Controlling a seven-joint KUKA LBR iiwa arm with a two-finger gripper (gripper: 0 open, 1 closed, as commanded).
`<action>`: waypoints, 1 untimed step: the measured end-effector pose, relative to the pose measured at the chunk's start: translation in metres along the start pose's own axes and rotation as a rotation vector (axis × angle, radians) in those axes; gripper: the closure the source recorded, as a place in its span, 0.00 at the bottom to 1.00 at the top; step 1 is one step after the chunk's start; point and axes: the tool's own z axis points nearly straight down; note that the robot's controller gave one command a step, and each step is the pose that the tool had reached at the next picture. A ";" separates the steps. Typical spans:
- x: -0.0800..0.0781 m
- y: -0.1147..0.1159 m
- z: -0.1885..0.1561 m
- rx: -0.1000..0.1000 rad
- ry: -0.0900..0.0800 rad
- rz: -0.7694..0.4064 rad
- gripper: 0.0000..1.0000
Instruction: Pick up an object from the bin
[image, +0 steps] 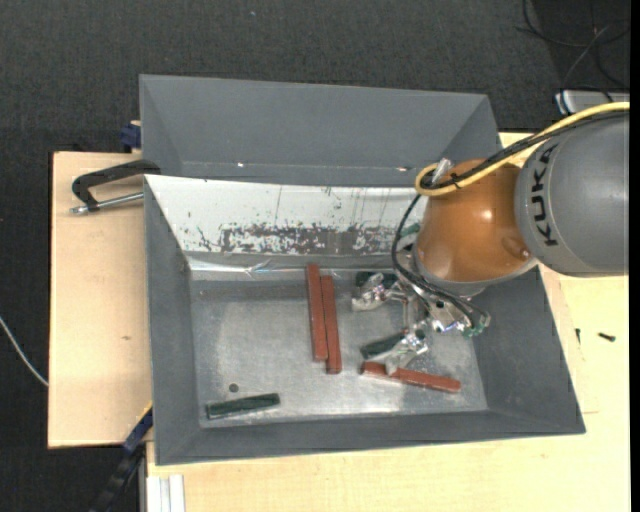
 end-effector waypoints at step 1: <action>0.004 -0.003 -0.002 0.002 0.018 0.000 1.00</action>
Offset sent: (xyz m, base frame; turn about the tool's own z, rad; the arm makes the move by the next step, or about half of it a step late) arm 0.0000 0.0000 0.0000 0.0000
